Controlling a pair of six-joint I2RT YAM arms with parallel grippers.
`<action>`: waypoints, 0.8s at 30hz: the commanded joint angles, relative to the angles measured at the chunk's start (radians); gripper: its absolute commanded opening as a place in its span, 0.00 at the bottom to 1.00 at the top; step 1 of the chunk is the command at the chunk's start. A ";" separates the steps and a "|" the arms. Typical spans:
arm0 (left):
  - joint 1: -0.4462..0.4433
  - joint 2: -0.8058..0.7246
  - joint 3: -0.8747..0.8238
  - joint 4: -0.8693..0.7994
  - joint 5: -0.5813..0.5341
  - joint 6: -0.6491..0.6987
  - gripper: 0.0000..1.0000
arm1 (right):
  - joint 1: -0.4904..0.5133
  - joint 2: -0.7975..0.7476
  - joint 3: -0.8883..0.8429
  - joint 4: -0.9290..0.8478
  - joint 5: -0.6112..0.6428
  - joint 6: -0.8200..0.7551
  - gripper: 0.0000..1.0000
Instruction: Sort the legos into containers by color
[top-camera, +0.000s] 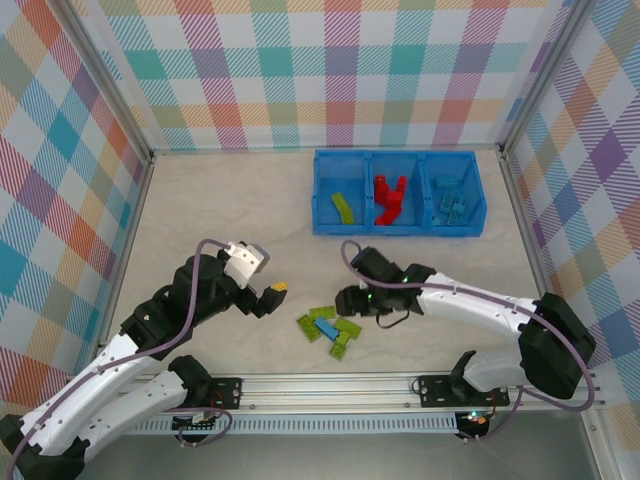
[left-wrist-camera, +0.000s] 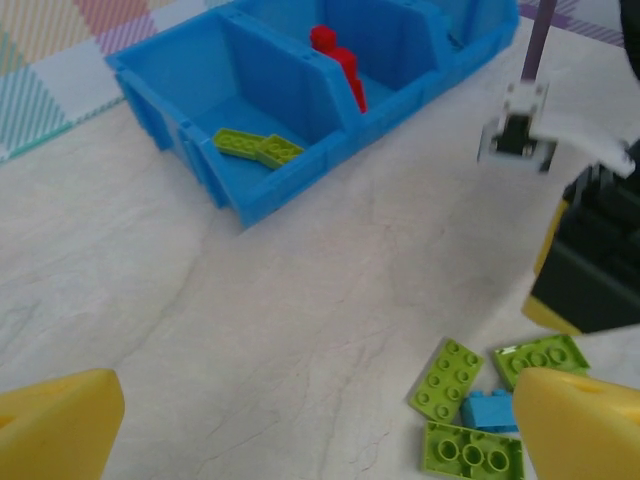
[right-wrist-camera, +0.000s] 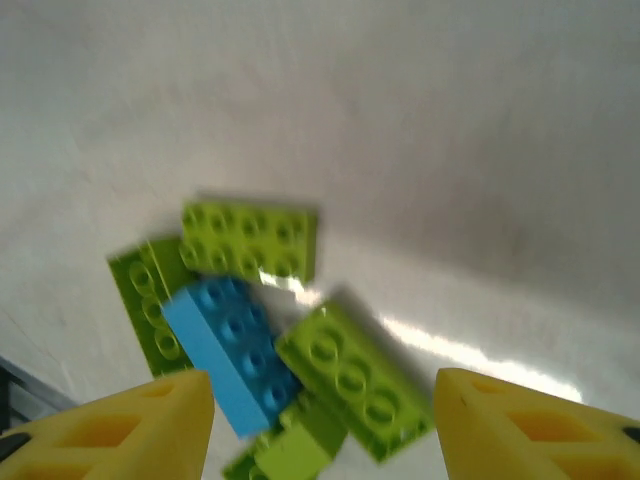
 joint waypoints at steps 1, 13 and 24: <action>0.012 0.019 -0.004 0.033 0.080 0.037 1.00 | 0.083 0.008 -0.004 -0.045 0.078 0.278 0.57; 0.012 0.025 0.002 0.015 0.070 0.036 1.00 | 0.189 0.151 0.012 -0.031 0.061 0.564 0.60; 0.012 0.031 0.005 0.013 0.071 0.040 1.00 | 0.195 0.174 -0.027 0.014 0.058 0.601 0.27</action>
